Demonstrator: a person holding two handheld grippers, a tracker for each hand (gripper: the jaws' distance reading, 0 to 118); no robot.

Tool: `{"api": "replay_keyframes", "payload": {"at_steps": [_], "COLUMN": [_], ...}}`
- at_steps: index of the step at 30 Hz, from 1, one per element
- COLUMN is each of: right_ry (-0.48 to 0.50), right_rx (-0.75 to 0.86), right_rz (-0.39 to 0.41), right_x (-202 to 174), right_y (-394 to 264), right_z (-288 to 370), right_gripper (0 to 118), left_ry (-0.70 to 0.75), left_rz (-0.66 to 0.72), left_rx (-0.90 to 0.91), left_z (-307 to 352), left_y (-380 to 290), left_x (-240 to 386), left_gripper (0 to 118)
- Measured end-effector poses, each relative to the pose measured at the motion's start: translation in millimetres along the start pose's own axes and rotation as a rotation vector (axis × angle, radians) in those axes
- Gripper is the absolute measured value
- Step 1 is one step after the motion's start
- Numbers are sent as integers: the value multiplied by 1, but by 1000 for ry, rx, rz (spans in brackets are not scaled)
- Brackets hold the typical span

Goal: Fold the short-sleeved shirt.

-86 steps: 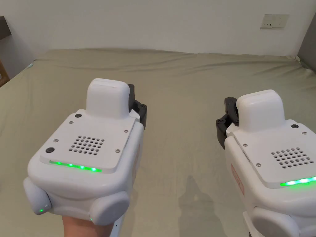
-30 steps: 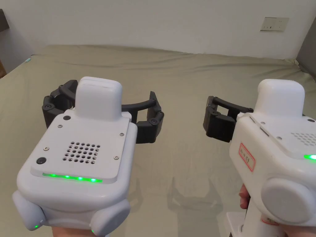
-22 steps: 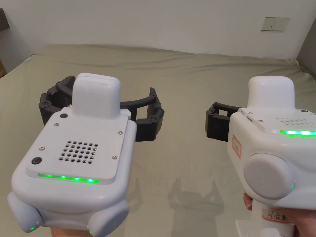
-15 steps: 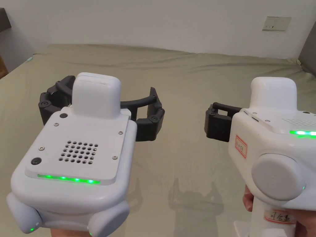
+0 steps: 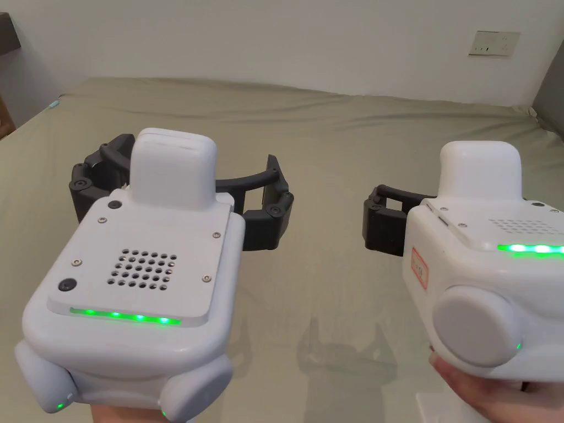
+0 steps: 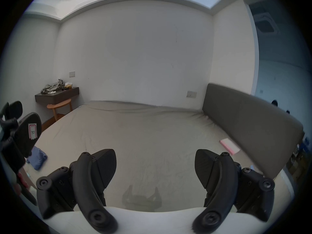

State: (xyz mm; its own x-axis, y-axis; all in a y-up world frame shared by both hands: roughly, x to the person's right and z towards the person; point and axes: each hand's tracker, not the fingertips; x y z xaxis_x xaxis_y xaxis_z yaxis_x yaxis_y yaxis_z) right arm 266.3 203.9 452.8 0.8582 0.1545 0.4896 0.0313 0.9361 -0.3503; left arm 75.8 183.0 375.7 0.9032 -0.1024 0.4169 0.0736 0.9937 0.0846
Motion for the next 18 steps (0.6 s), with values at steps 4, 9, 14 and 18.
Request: {"api": "replay_keyframes", "payload": {"at_steps": [4,9,14,18], "right_ry": [43,-12,40,48], "right_rx": [208,196,236,244], "right_rz": [162,112,67,74], "right_x": [0,1,8,7], "right_y": [-19,-24,-27,-26], "right_z": [1,-2,1,2], "right_gripper": [101,102,102,101], "left_ry": [11,16,14,10], "left_rz": [-3,-4,-16,-8], "left_rx": [6,12,21,25], "left_z": [0,0,1,1], "left_y": [1,2,3,5], "left_x": [0,1,3,3], "left_gripper": [118,118,118,118]}}
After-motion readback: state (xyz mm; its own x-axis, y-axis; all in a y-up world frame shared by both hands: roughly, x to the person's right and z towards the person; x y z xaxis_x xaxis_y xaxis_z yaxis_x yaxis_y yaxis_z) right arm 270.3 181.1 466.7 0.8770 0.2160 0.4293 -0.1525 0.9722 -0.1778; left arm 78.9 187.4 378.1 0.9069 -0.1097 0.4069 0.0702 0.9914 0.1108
